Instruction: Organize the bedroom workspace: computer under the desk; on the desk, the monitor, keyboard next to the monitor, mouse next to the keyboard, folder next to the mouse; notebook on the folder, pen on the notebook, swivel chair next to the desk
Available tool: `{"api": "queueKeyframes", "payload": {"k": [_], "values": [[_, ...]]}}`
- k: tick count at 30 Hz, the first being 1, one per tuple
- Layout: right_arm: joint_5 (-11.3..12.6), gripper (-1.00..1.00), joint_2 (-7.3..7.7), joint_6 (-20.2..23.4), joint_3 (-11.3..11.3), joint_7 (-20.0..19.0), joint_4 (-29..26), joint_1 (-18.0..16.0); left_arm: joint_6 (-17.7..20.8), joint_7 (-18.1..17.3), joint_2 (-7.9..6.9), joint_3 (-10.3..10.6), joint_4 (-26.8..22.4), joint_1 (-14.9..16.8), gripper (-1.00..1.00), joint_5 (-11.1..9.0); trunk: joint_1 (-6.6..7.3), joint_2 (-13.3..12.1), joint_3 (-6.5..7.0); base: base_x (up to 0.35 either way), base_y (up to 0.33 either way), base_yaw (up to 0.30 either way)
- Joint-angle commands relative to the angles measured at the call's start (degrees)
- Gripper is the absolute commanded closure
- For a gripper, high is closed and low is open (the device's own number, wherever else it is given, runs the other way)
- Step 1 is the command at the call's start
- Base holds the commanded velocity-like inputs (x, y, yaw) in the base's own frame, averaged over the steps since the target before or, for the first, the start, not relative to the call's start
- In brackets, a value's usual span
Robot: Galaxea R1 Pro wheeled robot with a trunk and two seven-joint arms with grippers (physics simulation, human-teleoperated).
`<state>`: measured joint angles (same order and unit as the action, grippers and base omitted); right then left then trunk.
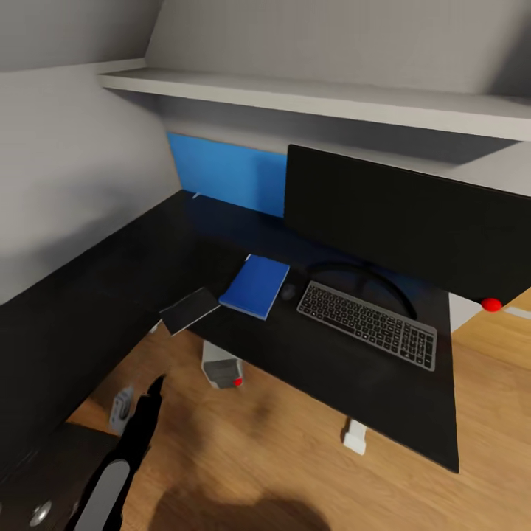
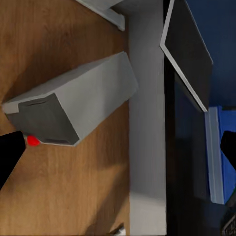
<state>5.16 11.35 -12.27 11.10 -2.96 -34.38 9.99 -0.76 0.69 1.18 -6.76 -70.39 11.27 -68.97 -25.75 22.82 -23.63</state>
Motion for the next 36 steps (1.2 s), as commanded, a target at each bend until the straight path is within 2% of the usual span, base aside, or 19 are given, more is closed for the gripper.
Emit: {"api": "queueKeyframes", "payload": {"k": [1, 5, 9, 12, 18, 28, 36], "values": [[0.5, -1.00, 0.07, -0.1, 0.2, -0.1, -0.1, 0.0, -0.5, -0.1, 0.09, 0.0, 0.3, 0.0, -1.00, -0.5, -0.03, 0.1, -0.04, 0.000, 0.000, 0.255], [0.6, -1.00, 0.17, -0.1, 0.2, -0.2, -0.1, 0.0, -1.5, -1.4, 0.27, 0.3, 1.7, 0.0, -1.00, -0.4, -0.03, 0.1, 0.10, 0.000, 0.000, 0.241], [0.6, -1.00, 0.19, -0.1, 0.2, -0.1, -0.1, 0.0, -1.6, -1.7, 0.17, 1.8, 3.1, 0.2, -1.00, -0.1, -0.03, 0.1, 0.14, 0.000, 0.000, 0.079], [0.6, -1.00, 0.23, -0.1, 0.2, -0.1, -0.1, 0.0, -1.1, -1.9, -0.20, 3.3, 3.5, 0.5, -1.00, 0.0, -0.03, 0.1, 0.15, 0.115, 0.000, 0.029], [0.5, -1.00, 0.28, -0.1, 0.2, -0.1, -0.1, 0.0, 0.6, -2.1, -0.57, 4.4, 3.7, 0.6, -1.00, 0.1, -0.03, 0.1, 0.16, 0.256, 0.000, 0.011], [0.5, -1.00, 0.34, -0.1, 0.2, -0.1, 0.1, 0.0, 1.1, -5.3, -0.81, 4.4, 3.8, 0.7, -1.00, 0.2, -0.03, 0.1, 0.16, 0.165, 0.000, 0.001], [0.5, -1.00, 0.30, -0.1, 0.2, 0.0, 0.1, 0.0, 1.3, -5.6, -0.75, 4.4, 3.4, 0.7, -1.00, -0.1, -0.03, 0.1, 0.16, 0.014, 0.000, 0.000]]}}
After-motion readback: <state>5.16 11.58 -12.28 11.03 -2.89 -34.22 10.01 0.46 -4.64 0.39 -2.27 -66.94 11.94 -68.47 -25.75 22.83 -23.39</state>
